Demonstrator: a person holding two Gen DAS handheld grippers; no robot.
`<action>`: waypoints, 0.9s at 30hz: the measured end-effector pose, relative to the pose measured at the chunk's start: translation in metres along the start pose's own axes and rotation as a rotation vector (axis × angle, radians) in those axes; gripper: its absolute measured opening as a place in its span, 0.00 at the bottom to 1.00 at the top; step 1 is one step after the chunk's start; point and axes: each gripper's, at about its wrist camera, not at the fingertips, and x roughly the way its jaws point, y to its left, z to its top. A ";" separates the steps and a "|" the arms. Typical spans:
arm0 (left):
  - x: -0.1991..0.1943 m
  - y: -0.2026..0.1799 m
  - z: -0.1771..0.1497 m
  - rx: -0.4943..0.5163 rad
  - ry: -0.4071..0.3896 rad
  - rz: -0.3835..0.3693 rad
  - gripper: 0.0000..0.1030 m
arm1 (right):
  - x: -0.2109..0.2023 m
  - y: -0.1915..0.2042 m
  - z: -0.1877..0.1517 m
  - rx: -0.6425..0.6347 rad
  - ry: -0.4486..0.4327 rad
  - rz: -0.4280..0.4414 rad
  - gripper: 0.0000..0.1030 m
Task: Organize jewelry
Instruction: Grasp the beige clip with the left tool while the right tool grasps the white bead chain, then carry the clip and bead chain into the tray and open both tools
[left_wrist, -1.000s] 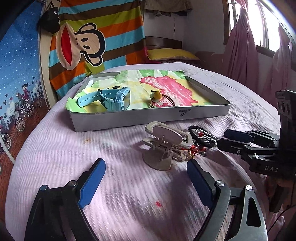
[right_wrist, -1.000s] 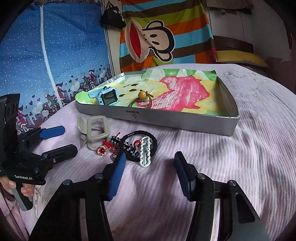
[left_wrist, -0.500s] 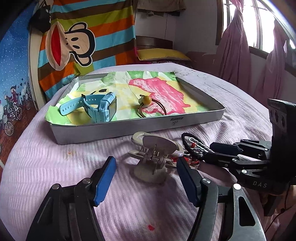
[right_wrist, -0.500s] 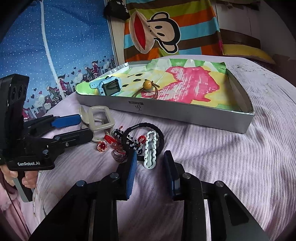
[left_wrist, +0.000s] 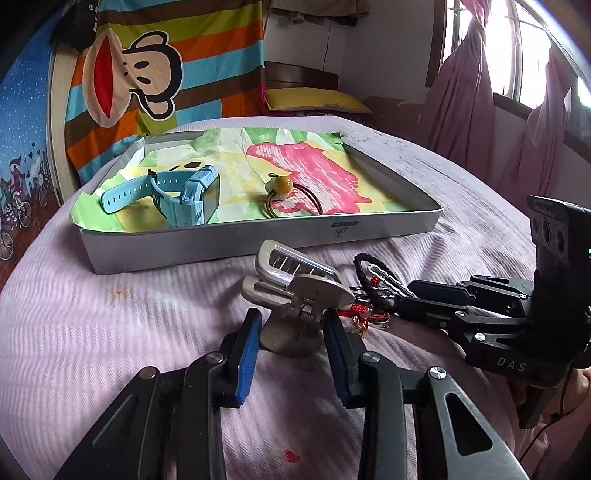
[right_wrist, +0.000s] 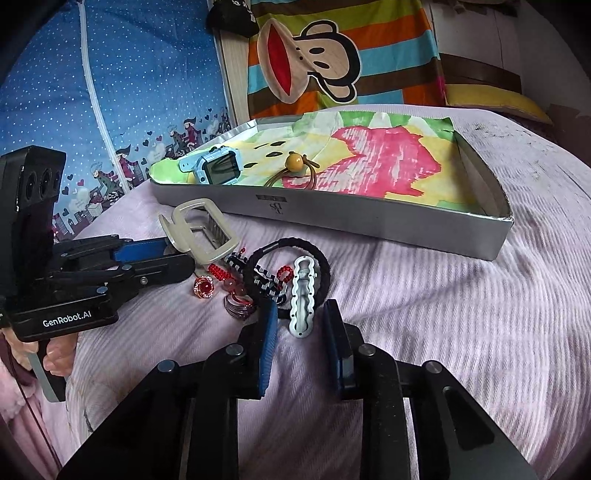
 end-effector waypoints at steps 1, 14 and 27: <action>0.000 0.000 0.000 0.001 0.001 0.001 0.32 | 0.001 0.000 0.000 -0.001 0.001 0.000 0.22; -0.002 -0.004 -0.006 -0.012 -0.014 0.004 0.31 | -0.006 0.002 -0.004 -0.009 -0.032 -0.004 0.11; -0.021 -0.013 -0.018 -0.004 -0.097 0.063 0.31 | -0.027 -0.005 -0.008 0.020 -0.140 0.018 0.11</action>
